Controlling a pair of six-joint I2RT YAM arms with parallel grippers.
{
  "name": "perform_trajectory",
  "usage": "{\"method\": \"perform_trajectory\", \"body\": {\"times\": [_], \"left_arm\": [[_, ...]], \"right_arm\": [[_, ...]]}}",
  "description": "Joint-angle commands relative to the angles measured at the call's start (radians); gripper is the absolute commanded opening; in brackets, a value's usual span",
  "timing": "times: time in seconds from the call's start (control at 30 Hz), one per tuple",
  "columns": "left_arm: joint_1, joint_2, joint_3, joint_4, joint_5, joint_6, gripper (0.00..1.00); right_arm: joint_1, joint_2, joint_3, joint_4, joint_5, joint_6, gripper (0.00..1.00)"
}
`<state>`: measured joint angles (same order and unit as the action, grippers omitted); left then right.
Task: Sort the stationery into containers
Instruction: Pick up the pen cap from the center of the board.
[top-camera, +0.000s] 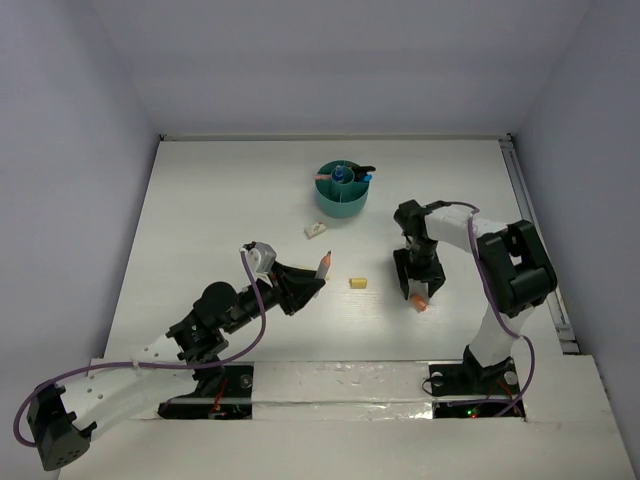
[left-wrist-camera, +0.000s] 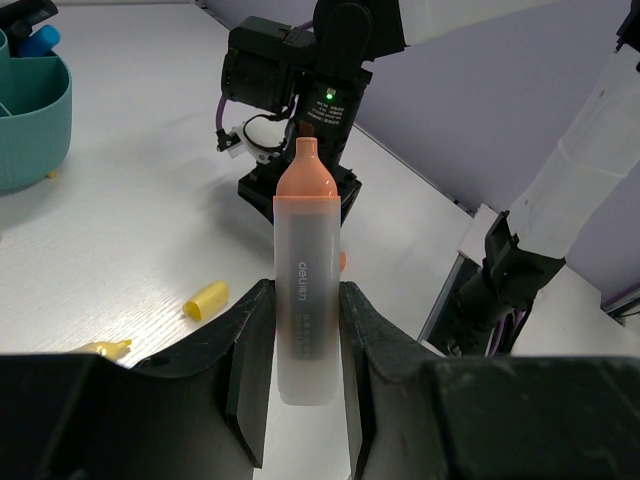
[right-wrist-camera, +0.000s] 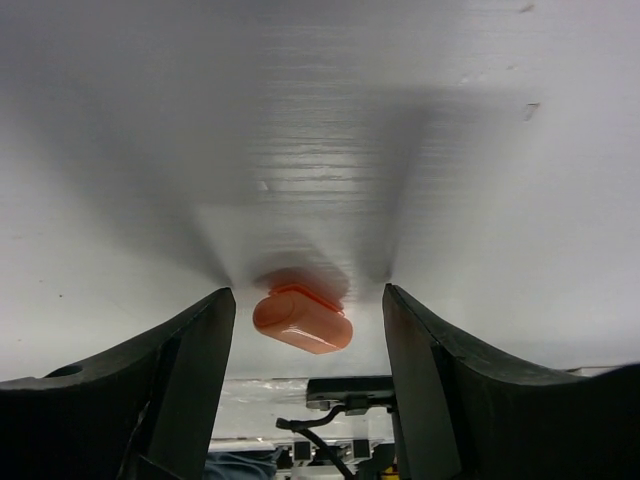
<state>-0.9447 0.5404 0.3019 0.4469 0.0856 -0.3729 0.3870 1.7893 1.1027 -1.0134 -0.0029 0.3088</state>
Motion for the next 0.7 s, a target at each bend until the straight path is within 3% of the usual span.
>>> {"method": "perform_trajectory", "body": {"times": [0.0, 0.37, 0.67], "left_arm": [[0.004, -0.003, 0.002, 0.041, 0.0, 0.009, 0.0], [0.004, -0.007, 0.002, 0.038, 0.003, 0.011, 0.0], [0.004, -0.003, 0.003, 0.03, -0.004, 0.015, 0.0]], "right_arm": [[0.029, 0.009, 0.023, -0.016, -0.04, -0.017, 0.67], [0.047, -0.004, 0.005, -0.051, -0.003, 0.009, 0.71], [0.047, 0.036, 0.009, -0.056, 0.073, 0.021, 0.56]]}}
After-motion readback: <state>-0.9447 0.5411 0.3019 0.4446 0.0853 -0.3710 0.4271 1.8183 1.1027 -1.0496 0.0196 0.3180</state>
